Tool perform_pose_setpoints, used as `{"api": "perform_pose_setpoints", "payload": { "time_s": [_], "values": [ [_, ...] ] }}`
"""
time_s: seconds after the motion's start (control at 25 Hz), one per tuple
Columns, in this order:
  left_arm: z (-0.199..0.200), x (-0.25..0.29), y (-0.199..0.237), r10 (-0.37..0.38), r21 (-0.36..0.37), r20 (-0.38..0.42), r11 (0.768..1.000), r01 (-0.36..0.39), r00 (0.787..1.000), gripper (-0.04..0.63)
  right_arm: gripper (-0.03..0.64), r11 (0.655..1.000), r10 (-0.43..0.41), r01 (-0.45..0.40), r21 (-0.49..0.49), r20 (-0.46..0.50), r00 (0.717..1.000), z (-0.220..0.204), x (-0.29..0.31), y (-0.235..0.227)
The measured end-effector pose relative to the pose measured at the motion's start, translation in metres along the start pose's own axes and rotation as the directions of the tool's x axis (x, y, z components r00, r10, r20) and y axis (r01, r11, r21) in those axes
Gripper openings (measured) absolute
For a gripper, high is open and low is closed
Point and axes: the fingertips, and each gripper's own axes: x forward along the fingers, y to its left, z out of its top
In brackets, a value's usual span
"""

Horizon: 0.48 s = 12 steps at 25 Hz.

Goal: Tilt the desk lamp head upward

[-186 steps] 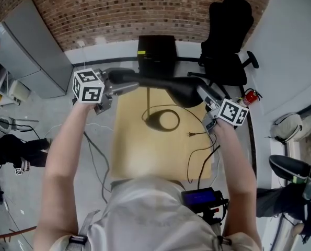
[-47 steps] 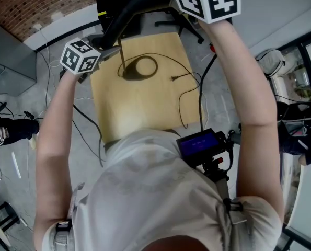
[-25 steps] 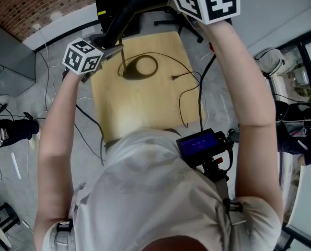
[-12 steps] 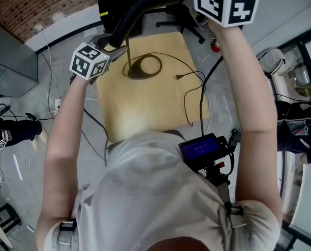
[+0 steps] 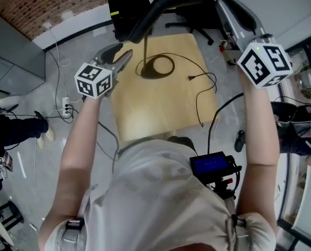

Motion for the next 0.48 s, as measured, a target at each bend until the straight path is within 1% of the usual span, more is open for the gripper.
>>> {"api": "perform_pose_setpoints", "payload": {
  "time_s": [0.08, 0.16, 0.28, 0.48],
  "values": [
    [-0.003, -0.006, -0.006, 0.008, -0.003, 0.017, 1.0, -0.008, 1.0, 0.132, 0.064, 0.999, -0.008, 0.008, 0.035, 0.002, 1.0, -0.013, -0.013, -0.002],
    [-0.007, -0.012, -0.014, 0.012, -0.009, 0.034, 1.0, -0.012, 0.999, 0.07, 0.021, 0.998, -0.014, 0.014, 0.06, -0.004, 1.0, -0.032, -0.027, -0.005],
    [-0.013, -0.024, -0.033, 0.018, -0.037, 0.057, 0.999, -0.016, 0.998, 0.016, 0.014, 0.995, 0.002, 0.002, 0.098, -0.035, 0.999, -0.064, -0.054, -0.006],
    [-0.036, -0.052, -0.073, 0.017, -0.054, 0.043, 0.998, -0.014, 0.999, 0.002, 0.014, 0.981, 0.088, -0.078, 0.176, -0.055, 0.995, -0.119, -0.101, 0.01]
  ]
}}
